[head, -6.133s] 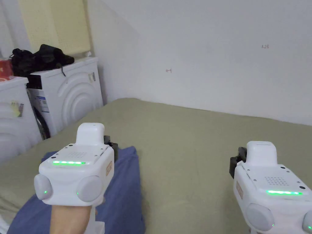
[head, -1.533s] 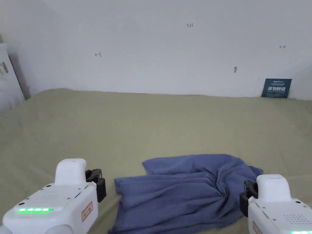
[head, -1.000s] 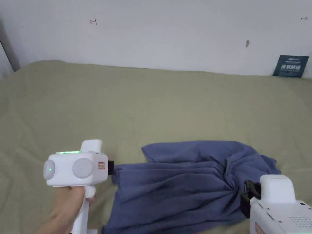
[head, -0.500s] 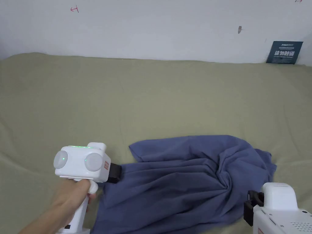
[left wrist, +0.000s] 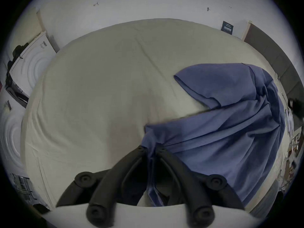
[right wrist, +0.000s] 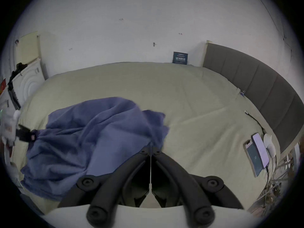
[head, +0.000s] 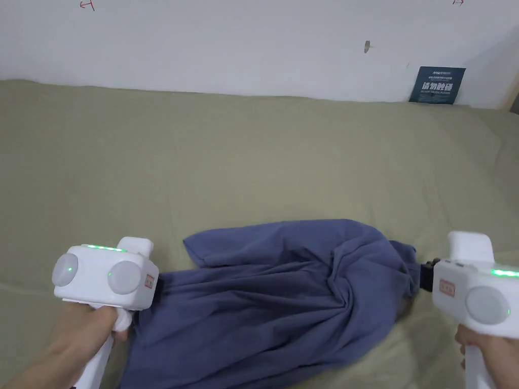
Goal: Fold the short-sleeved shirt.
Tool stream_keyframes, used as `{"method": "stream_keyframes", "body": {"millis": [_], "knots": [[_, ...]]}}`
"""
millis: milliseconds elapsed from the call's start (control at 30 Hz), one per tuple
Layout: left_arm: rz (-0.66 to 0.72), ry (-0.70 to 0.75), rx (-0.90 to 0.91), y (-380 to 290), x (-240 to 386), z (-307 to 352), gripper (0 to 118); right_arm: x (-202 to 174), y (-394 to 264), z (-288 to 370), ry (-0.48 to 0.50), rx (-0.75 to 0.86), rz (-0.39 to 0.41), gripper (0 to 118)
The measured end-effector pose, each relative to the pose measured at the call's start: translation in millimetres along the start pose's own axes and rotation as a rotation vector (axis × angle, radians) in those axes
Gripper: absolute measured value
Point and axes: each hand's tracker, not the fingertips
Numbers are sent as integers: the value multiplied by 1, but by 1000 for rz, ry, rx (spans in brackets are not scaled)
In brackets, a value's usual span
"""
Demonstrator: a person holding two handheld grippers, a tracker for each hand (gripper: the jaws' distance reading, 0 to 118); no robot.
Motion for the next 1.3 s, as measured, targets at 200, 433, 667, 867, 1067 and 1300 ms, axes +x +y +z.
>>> {"method": "stream_keyframes", "body": {"millis": [200,433,667,867,1067,1300], "knots": [[46,-40,18,-2,-6,-1,8,16,40,-63,52,-182,-7,6],[45,-51,36,-4,-6,-6,8,2,16,-132,-37,-289,57,94],[47,-51,39,-1,-10,-11,8,-15,6,-118,31,-221,57,5],[146,-101,96,5,-33,42,8,5,26,-30,51,-100,72,5],[123,-23,220,4,-59,139,8,32,52,60,88,21,60,6],[185,44,369,2,-97,247,8,42,82,165,122,165,32,5]]}}
